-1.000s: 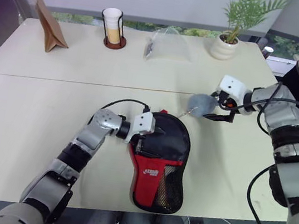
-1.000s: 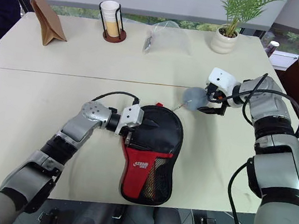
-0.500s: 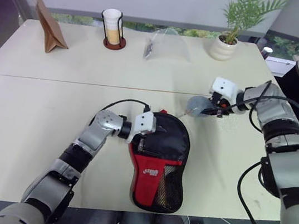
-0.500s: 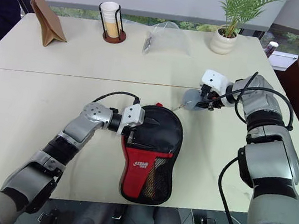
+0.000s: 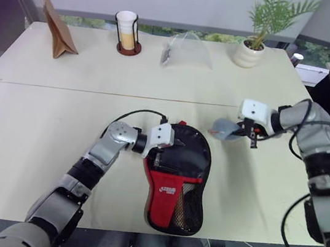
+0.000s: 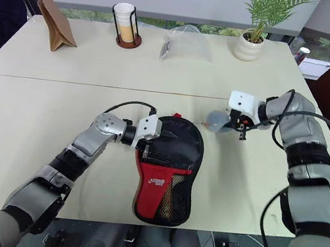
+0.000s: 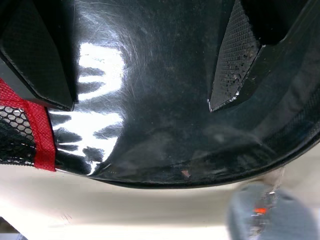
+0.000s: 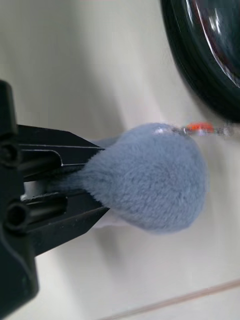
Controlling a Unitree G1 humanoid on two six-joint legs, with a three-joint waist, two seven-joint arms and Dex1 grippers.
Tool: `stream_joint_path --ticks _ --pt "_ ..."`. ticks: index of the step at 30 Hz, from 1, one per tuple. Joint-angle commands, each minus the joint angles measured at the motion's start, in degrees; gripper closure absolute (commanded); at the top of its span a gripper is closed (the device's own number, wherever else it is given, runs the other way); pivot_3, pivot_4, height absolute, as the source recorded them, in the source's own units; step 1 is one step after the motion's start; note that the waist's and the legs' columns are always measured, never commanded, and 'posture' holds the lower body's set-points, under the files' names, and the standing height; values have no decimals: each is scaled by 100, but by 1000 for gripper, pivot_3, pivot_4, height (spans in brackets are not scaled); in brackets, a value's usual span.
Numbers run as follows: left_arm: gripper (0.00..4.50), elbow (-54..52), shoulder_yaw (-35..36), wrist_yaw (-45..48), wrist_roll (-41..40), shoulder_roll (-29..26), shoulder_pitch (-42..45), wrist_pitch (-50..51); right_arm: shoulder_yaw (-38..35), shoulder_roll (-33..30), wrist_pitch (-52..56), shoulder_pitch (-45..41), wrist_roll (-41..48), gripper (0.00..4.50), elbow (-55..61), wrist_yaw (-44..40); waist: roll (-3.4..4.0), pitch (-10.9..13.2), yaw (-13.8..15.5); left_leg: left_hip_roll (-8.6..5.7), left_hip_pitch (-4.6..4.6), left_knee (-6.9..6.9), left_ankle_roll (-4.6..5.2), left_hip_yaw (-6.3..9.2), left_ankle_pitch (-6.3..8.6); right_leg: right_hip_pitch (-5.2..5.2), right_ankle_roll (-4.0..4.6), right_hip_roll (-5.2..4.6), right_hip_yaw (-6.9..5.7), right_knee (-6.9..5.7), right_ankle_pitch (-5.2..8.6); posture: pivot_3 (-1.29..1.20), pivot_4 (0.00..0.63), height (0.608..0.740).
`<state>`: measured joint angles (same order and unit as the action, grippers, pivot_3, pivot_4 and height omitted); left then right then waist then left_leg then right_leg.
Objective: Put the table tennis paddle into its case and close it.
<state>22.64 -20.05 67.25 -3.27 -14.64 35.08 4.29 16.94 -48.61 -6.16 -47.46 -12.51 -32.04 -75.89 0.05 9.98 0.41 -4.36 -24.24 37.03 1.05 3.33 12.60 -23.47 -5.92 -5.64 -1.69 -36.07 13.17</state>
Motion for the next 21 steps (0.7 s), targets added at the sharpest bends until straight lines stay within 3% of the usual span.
stream_joint_path --ticks 1,10,21 --pt "0 445 -240 -59 308 -103 -152 18 -167 -449 239 427 15 4478 932 -144 1 0 33 0 2 1 0 -1 0 1 0 0 0 1 0 0 150 734" --pt "0 717 -235 -64 301 -76 -30 -67 -247 -1247 191 1552 -124 4478 2342 -49 -2 -4 55 1 7 4 2 2 1 16 2 -6 -2 9 4 0 150 734" --pt "0 764 -215 -95 268 -71 -18 -6 -891 -2010 1045 3086 644 4478 4276 -355 -5 -15 165 3 11 4 4 3 4 24 10 -22 -5 14 16 0 150 734"
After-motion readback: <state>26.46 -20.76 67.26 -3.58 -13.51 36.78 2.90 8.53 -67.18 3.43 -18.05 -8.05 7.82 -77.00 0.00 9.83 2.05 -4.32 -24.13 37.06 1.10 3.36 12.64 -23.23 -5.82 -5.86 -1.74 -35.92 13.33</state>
